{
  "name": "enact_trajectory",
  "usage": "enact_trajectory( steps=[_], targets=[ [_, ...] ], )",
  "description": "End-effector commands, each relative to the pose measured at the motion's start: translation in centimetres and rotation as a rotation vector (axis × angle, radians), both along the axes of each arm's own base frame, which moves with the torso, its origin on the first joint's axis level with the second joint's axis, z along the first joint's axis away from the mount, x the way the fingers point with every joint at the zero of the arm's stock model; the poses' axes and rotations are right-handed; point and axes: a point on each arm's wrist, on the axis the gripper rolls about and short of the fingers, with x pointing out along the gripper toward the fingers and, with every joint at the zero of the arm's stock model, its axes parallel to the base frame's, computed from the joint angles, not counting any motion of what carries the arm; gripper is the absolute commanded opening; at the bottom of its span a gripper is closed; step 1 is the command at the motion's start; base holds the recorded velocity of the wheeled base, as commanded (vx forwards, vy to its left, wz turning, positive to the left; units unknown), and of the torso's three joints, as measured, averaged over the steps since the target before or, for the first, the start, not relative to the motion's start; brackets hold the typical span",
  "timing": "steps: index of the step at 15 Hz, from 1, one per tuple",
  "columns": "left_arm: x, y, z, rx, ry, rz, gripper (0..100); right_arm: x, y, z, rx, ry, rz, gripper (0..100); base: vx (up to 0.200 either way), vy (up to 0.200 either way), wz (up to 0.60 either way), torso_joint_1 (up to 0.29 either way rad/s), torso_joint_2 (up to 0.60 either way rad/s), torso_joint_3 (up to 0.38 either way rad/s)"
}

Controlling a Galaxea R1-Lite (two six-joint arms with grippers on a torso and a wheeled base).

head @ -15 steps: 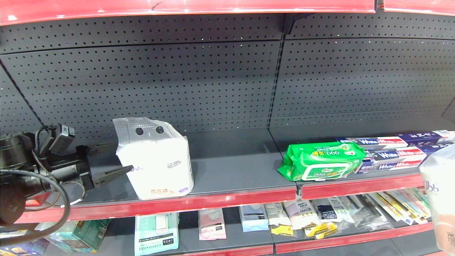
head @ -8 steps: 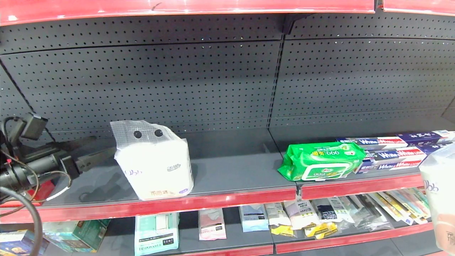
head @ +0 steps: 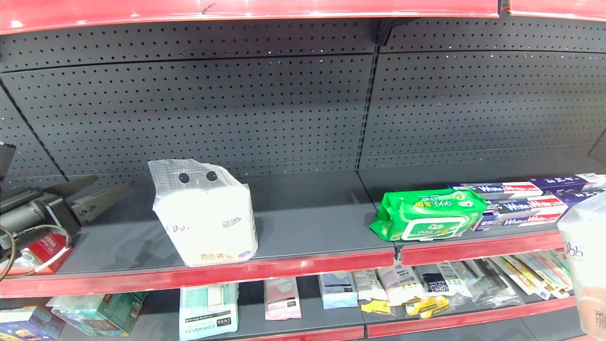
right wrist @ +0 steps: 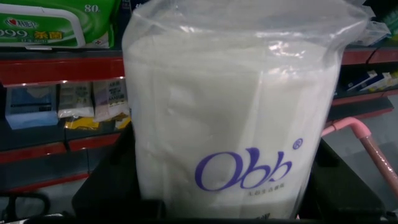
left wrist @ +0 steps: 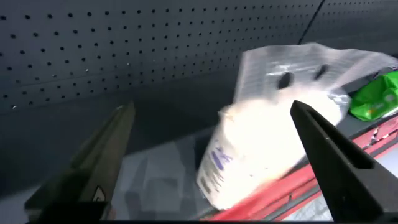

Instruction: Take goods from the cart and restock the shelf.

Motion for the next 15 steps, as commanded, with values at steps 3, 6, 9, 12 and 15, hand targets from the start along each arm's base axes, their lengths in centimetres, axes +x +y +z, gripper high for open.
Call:
enact_trajectory(
  steps=[3, 6, 9, 12, 15],
  targets=[
    [-7.6, -2.6, 3.1, 0.069, -0.049, 0.056, 100, 0.2, -0.1, 0.2, -0.002, 0.001, -0.004, 0, 0.000, 0.000, 0.00, 0.000, 0.00, 0.000],
    [-11.6, -3.9, 3.6, 0.059, -0.009, 0.095, 100, 0.1, -0.1, 0.4, -0.015, -0.008, -0.016, 0, 0.000, 0.000, 0.00, 0.000, 0.00, 0.000],
    [-17.5, -5.9, 1.6, 0.055, 0.027, 0.135, 100, -0.2, -0.1, 0.7, -0.045, -0.018, -0.048, 0, 0.000, 0.000, 0.00, 0.000, 0.00, 0.000],
    [-21.9, -7.2, -0.7, 0.051, 0.038, 0.009, 100, -0.3, -0.1, 0.8, -0.052, -0.025, -0.041, 0, 0.000, 0.000, 0.00, 0.000, 0.00, 0.000],
    [-24.1, -7.4, -4.0, 0.106, 0.088, 0.151, 100, -0.7, 0.1, 1.5, -0.051, -0.071, -0.029, 0, 0.000, 0.000, 0.00, 0.000, 0.00, 0.000]
  ],
)
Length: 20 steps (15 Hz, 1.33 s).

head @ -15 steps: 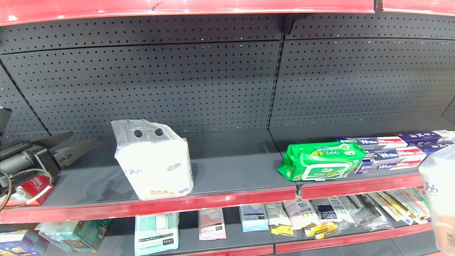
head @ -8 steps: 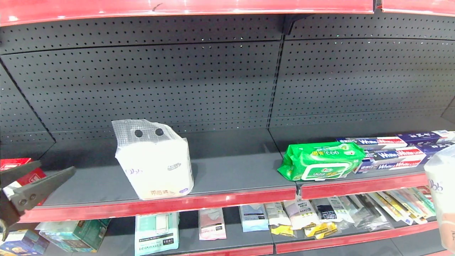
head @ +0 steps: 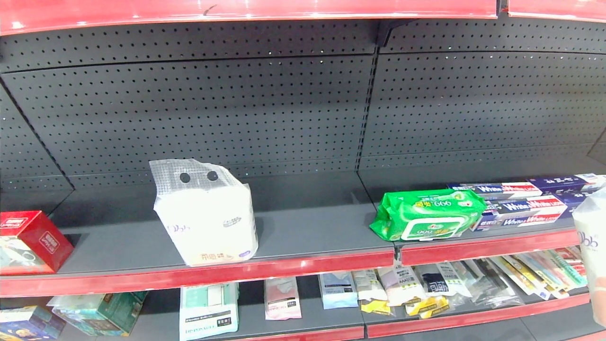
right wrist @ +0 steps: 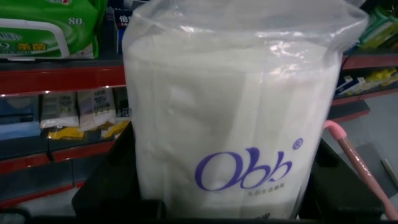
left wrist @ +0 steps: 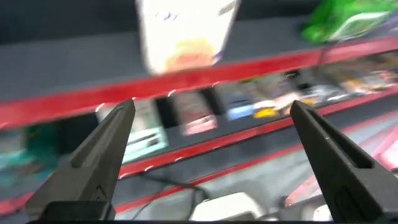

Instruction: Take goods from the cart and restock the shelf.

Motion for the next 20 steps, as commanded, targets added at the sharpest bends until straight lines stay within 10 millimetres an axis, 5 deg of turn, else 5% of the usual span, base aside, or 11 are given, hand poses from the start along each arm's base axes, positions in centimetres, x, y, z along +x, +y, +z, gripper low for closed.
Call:
enact_trajectory(
  steps=[1, 4, 6, 10, 11, 14, 20],
  targets=[
    [-2.2, -0.2, -2.8, 0.089, -0.082, 0.101, 100, -0.5, 0.2, 0.3, -0.006, -0.028, 0.005, 0, 0.000, 0.000, 0.00, 0.000, 0.00, 0.000],
    [-1.7, 0.1, -3.3, 0.109, -0.128, 0.188, 100, -1.7, 0.5, 0.0, -0.005, -0.063, 0.032, 0, 0.000, 0.000, 0.00, 0.000, 0.00, 0.000],
    [-0.3, 0.4, -5.4, 0.099, -0.166, 0.166, 100, -2.0, 0.6, 0.0, 0.012, -0.081, 0.030, 0, 0.000, 0.000, 0.00, 0.000, 0.00, 0.000],
    [-0.5, 0.7, -6.1, 0.050, -0.178, -0.206, 100, -2.0, 0.6, 0.3, 0.039, -0.103, 0.027, 0, 0.000, 0.000, 0.00, 0.000, 0.00, 0.000],
    [-0.6, 0.8, -6.3, 0.058, -0.164, -0.175, 100, -2.0, 0.6, 0.3, 0.039, -0.105, 0.029, 0, 0.000, 0.000, 0.00, 0.000, 0.00, 0.000],
    [-0.5, 1.5, -6.6, 0.083, -0.172, 0.284, 100, -2.0, 0.7, 0.2, 0.041, -0.102, 0.033, 0, 0.000, 0.000, 0.00, 0.000, 0.00, 0.000],
    [-0.4, 1.6, -7.5, 0.092, -0.257, 0.263, 100, -1.9, 0.6, 0.3, 0.042, -0.104, 0.033, 0, 0.000, 0.000, 0.00, 0.000, 0.00, 0.000]
  ],
)
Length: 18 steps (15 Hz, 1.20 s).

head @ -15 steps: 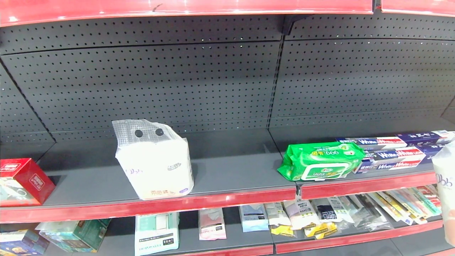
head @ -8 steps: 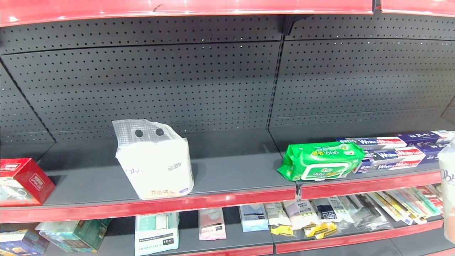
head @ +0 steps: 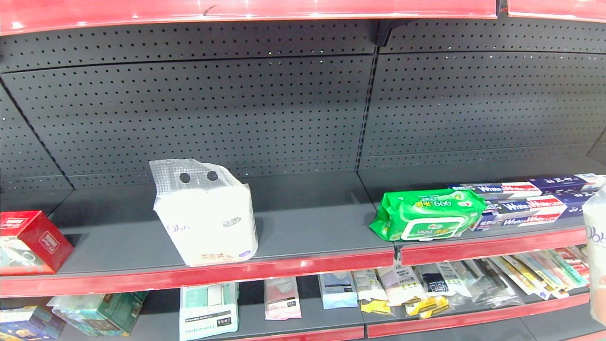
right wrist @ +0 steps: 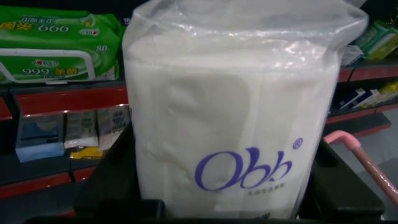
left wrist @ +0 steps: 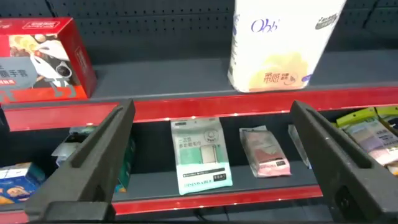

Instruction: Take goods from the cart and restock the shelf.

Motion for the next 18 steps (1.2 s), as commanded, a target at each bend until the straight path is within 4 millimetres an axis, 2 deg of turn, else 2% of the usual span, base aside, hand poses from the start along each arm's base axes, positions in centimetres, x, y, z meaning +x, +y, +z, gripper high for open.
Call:
enact_trajectory(
  steps=[1, 10, 18],
  targets=[
    [0.0, 0.0, -0.1, 0.003, -0.006, 0.000, 100, -0.1, 0.0, 0.1, 0.000, -0.007, -0.001, 0, 0.000, 0.000, 0.00, 0.000, 0.00, 0.000],
    [0.0, 0.0, -0.1, 0.001, -0.006, 0.000, 100, -0.5, 0.0, -0.2, 0.060, -0.031, -0.039, 0, 0.000, 0.000, 0.00, 0.000, 0.00, 0.000],
    [0.0, 0.0, -0.1, 0.001, -0.006, 0.000, 100, 0.6, -0.3, -0.2, 0.071, 0.011, -0.034, 0, 0.000, 0.000, 0.00, 0.000, 0.00, 0.000]
  ],
)
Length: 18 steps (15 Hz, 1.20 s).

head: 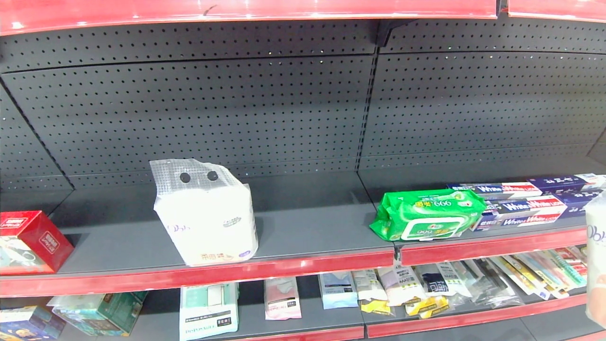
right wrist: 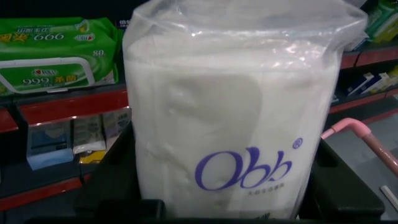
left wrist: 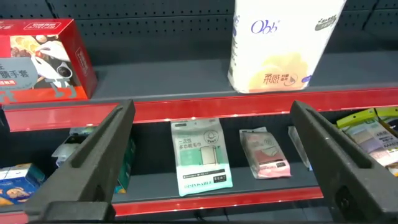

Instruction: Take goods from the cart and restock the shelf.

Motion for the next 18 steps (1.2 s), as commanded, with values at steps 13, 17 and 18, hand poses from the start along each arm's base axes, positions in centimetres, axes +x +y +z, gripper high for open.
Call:
enact_trajectory(
  steps=[13, 17, 18],
  targets=[
    [0.01, 0.00, 0.00, 0.000, 0.001, 0.002, 100, 1.23, -0.35, 0.03, 0.013, 0.042, -0.001, 0, 0.000, 0.000, 0.00, 0.000, 0.00, 0.000],
    [0.01, 0.00, 0.00, 0.000, 0.001, 0.000, 100, 1.02, -0.30, 0.13, 0.010, 0.032, -0.002, 0, 0.000, 0.000, 0.00, 0.000, 0.00, 0.000],
    [0.01, 0.00, 0.00, 0.000, 0.001, 0.000, 100, 0.99, -0.29, 0.14, 0.010, 0.031, -0.002, 0, 0.000, 0.000, 0.00, 0.000, 0.00, 0.000]
  ],
)
